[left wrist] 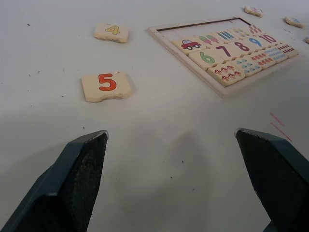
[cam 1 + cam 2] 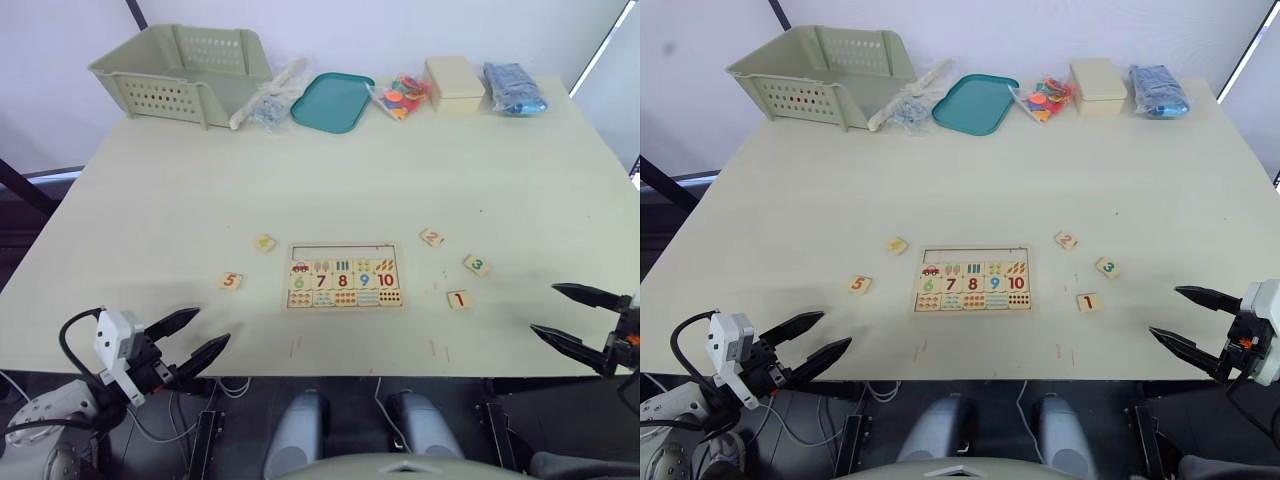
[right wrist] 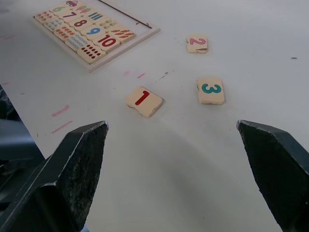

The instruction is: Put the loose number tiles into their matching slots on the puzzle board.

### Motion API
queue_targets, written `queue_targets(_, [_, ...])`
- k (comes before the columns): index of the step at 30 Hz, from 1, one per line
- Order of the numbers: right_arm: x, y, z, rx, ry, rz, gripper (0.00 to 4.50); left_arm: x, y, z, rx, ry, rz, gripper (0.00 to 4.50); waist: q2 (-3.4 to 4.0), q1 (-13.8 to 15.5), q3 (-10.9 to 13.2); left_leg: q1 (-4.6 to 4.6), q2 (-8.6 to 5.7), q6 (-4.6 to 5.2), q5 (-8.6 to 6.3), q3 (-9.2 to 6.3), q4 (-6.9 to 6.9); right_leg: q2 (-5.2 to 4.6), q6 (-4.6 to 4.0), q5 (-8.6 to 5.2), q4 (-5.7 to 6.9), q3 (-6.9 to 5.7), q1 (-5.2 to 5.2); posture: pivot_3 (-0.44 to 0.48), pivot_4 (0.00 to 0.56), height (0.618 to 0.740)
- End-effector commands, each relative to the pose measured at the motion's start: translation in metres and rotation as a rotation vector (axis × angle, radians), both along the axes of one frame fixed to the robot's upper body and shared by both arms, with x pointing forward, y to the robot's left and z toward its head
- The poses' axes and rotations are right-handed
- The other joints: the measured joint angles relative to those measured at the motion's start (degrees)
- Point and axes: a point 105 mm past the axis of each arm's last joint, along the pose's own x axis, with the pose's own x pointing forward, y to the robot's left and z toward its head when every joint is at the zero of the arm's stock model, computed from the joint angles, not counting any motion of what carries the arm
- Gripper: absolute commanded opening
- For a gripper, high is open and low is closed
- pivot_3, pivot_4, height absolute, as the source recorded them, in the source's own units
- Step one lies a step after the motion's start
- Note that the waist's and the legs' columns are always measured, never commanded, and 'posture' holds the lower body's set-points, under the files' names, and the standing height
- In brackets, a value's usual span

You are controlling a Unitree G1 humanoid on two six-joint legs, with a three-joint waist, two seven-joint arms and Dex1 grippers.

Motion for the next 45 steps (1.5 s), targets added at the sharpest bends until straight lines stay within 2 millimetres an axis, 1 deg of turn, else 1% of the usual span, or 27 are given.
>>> queue_targets(1, [0.001, 0.003, 0.007, -0.016, -0.035, 0.023, 4.50, 0.003, -0.001, 0.015, -0.010, -0.040, -0.013, 4.47, 0.00, 0.00, 0.00, 0.00, 0.00, 0.00, 0.00, 0.00, 0.00, 0.00, 0.00, 0.00, 0.00, 0.00, 0.00, 0.000, 0.150, 0.740])
queue_targets(4, [0.005, 0.013, 0.008, -0.024, -0.037, 0.073, 4.50, 0.007, -0.007, 0.025, -0.037, -0.066, -0.056, 4.47, 0.00, 0.00, 0.00, 0.00, 0.00, 0.00, 0.00, 0.00, 0.00, 0.00, 0.00, 0.00, 0.00, 0.00, 0.00, 0.000, 0.150, 0.740])
queue_targets(9, [0.017, 0.033, 0.014, -0.071, -0.020, 0.211, 4.50, -0.001, 0.000, 0.022, -0.025, -0.087, -0.185, 4.47, 0.05, -0.25, 0.00, 0.01, 0.01, 0.00, 0.00, 0.03, 0.00, 0.02, 0.00, 0.00, 0.01, 0.00, -0.01, 0.000, 0.150, 0.740])
queue_targets(11, [0.024, 0.039, 0.015, -0.106, -0.019, 0.263, 4.50, -0.002, 0.000, 0.024, -0.011, -0.134, -0.226, 4.47, 0.05, -0.23, 0.00, 0.02, 0.02, 0.00, 0.00, 0.04, -0.01, 0.03, -0.01, 0.00, 0.00, 0.00, -0.02, 0.000, 0.150, 0.740])
queue_targets(14, [0.036, 0.053, 0.015, -0.164, -0.012, 0.371, 4.50, -0.014, -0.001, 0.028, -0.046, -0.160, -0.379, 4.47, 0.04, -0.21, 0.00, 0.02, 0.02, 0.00, 0.00, 0.06, 0.00, 0.03, -0.01, 0.00, -0.01, -0.01, -0.02, 0.000, 0.150, 0.740])
queue_targets(16, [0.041, 0.057, 0.013, -0.178, -0.001, 0.413, 4.50, -0.018, 0.001, 0.030, -0.070, -0.166, -0.427, 4.47, 0.04, 0.00, 0.01, 0.02, 0.03, 0.00, 0.00, 0.10, 0.00, 0.03, -0.05, -0.02, -0.01, -0.01, -0.04, 0.000, 0.150, 0.740])
queue_targets(20, [0.047, 0.061, 0.006, -0.233, 0.040, 0.494, 4.50, -0.020, 0.002, 0.035, -0.093, -0.165, -0.482, 4.47, 0.03, 0.08, 0.02, -0.05, 0.02, 0.02, -0.01, 0.00, -0.01, 0.00, -0.03, -0.01, -0.05, -0.08, -0.04, 0.000, 0.150, 0.740])
queue_targets(23, [0.056, 0.060, -0.010, -0.315, 0.080, 0.544, 4.50, -0.019, -0.004, 0.038, -0.098, -0.178, -0.502, 4.47, 0.03, -0.17, 0.02, -0.03, 0.04, 0.02, -0.01, 0.01, 0.01, 0.00, -0.03, -0.01, -0.03, -0.08, -0.04, 0.000, 0.150, 0.740])
queue_targets(25, [0.061, 0.062, -0.014, -0.327, 0.088, 0.547, 4.50, -0.018, -0.008, 0.041, -0.094, -0.190, -0.504, 4.47, 0.04, -0.16, 0.03, -0.01, 0.05, 0.02, -0.01, 0.02, 0.01, 0.00, -0.03, -0.01, -0.02, -0.07, -0.05, 0.000, 0.150, 0.740])
queue_targets(30, [0.071, 0.064, -0.021, -0.337, 0.088, 0.543, 4.50, -0.015, -0.020, 0.049, -0.101, -0.206, -0.518, 4.47, 0.05, -0.13, 0.03, -0.02, 0.05, 0.01, -0.01, 0.00, 0.00, -0.02, -0.03, 0.00, -0.01, -0.06, -0.06, 0.000, 0.150, 0.740])
queue_targets(34, [0.074, 0.065, -0.023, -0.323, 0.099, 0.547, 4.50, -0.013, -0.024, 0.051, -0.099, -0.203, -0.524, 4.47, 0.05, -0.15, 0.03, -0.02, 0.05, 0.01, -0.01, 0.00, 0.00, -0.02, -0.03, 0.00, -0.01, -0.06, -0.06, 0.000, 0.150, 0.740])
queue_targets(38, [0.077, 0.064, -0.028, -0.322, 0.101, 0.537, 3.34, -0.012, -0.026, 0.052, -0.098, -0.193, -0.525, 4.50, 0.05, -0.17, 0.03, -0.02, 0.05, 0.01, -0.01, -0.01, 0.00, -0.01, -0.04, 0.00, -0.01, -0.07, -0.06, 0.000, 0.150, 0.740])
queue_targets(39, [0.078, 0.064, -0.029, -0.331, 0.097, 0.537, 2.73, -0.012, -0.027, 0.052, -0.098, -0.191, -0.526, 4.50, 0.06, -0.16, 0.04, -0.02, 0.05, 0.01, -0.01, 0.00, 0.00, -0.01, -0.04, 0.00, -0.01, -0.06, -0.06, 0.000, 0.150, 0.740])
queue_targets(45, [0.080, 0.063, -0.035, -0.347, 0.089, 0.544, 2.73, -0.008, -0.033, 0.056, -0.101, -0.189, -0.532, 4.50, 0.06, -0.16, 0.04, -0.02, 0.05, 0.01, -0.01, 0.00, 0.00, -0.01, -0.03, 0.00, -0.01, -0.06, -0.06, 0.000, 0.150, 0.740])
